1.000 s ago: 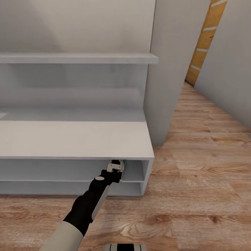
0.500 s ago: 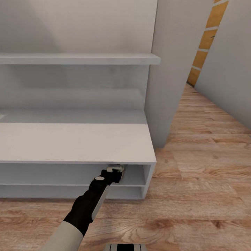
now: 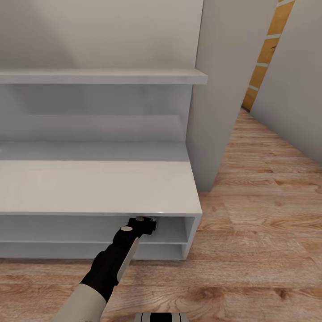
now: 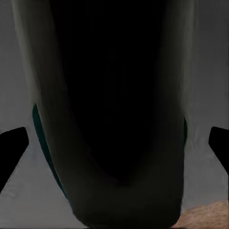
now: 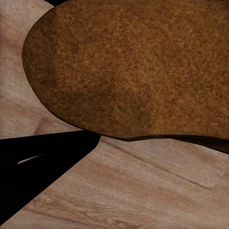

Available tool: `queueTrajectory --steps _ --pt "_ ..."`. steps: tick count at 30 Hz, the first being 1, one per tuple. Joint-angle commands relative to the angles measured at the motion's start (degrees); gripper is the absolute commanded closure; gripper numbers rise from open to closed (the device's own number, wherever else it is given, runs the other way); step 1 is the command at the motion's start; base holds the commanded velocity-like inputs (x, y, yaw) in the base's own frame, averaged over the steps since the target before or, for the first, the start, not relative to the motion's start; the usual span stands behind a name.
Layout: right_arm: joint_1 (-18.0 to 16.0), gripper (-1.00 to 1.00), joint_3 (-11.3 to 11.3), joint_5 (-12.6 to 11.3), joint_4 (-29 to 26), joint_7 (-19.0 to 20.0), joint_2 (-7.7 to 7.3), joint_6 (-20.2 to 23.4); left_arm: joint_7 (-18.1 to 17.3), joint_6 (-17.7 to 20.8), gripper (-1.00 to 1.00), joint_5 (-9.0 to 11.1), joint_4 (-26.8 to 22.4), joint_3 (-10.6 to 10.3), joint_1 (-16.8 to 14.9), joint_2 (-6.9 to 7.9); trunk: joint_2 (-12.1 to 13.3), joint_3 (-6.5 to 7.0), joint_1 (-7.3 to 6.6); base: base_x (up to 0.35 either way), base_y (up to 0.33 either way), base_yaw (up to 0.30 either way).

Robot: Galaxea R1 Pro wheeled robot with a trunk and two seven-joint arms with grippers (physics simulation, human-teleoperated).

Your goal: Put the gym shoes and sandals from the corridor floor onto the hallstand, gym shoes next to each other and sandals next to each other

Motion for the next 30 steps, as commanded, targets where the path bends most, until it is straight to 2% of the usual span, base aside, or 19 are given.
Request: queueTrajectory --steps 1,5,11,30 --pt "-0.1 1.00 0.0 0.1 -0.1 -0.1 -0.01 0.3 0.5 0.2 -1.00 0.5 0.1 0.2 0.0 0.02 0.0 -0.05 -0.01 0.002 0.000 0.000" --pt "-0.1 1.00 0.0 0.1 -0.1 -0.1 0.00 0.3 0.4 0.2 -1.00 0.5 0.3 1.9 0.0 0.02 0.0 -0.05 -0.01 0.000 0.000 0.000" --pt "-0.1 1.00 0.0 0.1 -0.1 -0.1 0.00 0.3 0.4 0.2 -1.00 0.5 0.3 2.5 0.0 0.02 0.0 -0.05 -0.01 -0.050 0.000 0.000" --pt "-0.1 1.00 0.0 0.1 -0.1 -0.1 0.00 0.3 0.4 0.2 -1.00 0.5 0.3 2.6 0.0 0.02 0.0 -0.05 -0.01 -0.329 0.000 0.000"
